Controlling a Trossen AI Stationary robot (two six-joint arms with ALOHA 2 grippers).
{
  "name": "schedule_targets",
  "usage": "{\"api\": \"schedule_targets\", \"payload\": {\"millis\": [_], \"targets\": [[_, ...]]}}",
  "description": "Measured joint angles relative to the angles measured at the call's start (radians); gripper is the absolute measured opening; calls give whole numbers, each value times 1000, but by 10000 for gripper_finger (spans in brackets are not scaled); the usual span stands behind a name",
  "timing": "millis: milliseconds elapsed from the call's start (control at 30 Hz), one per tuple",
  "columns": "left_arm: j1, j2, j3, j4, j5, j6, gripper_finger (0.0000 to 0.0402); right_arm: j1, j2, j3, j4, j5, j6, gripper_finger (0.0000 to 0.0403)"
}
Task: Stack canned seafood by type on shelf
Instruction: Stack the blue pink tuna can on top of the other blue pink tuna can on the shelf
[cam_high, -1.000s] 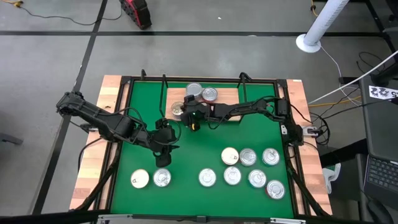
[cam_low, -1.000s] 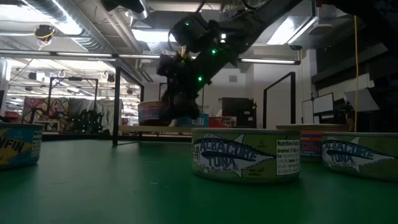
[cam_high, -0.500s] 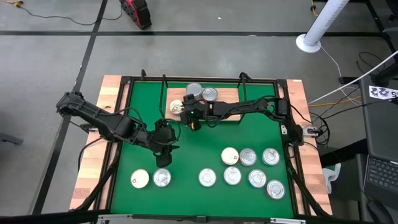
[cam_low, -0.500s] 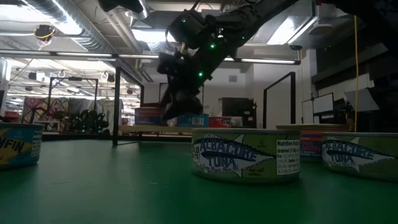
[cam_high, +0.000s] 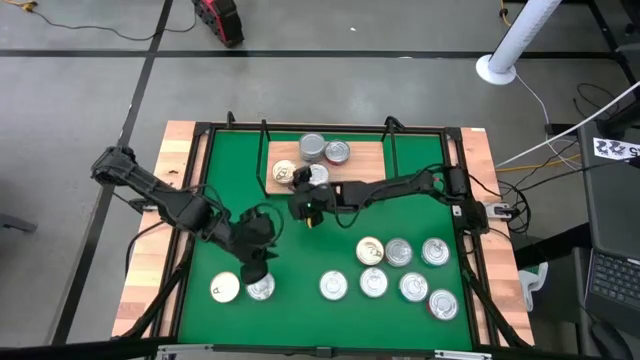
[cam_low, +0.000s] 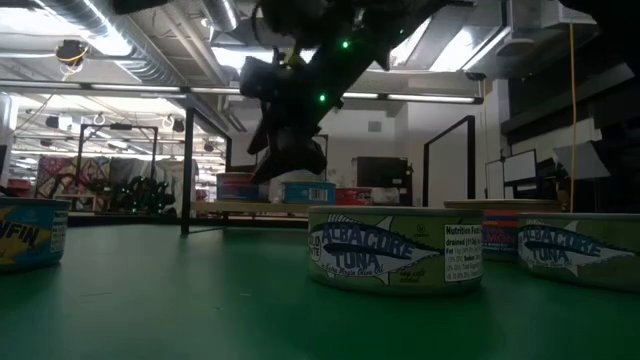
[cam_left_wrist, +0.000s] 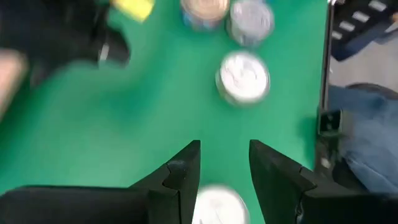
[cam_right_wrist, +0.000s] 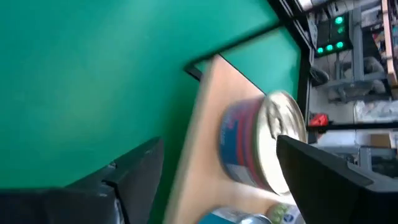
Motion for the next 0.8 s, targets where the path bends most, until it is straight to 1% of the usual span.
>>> {"api": "schedule_targets", "payload": {"millis": [133,267,400,500,567,700,800], "targets": [[-96,31,-9,-72,56,-210,131,53,0,0,-17,-1,0,308],[-190,88,-24,-80,144,-408,131,101,0,0,-20,-1,0,308],[-276,177,-24,-70,252,-556,131,138,0,0,-24,-1,0,308],[-324,246,-24,-52,307,-612,131,157,0,0,-39,-2,0,308],[-345,288,-24,-51,322,-628,131,166,0,0,-38,-1,0,308],[-363,357,-24,-57,328,-632,131,172,0,0,-39,-2,0,308],[-361,384,-24,-79,327,-632,131,170,0,0,-38,-2,0,308]]}}
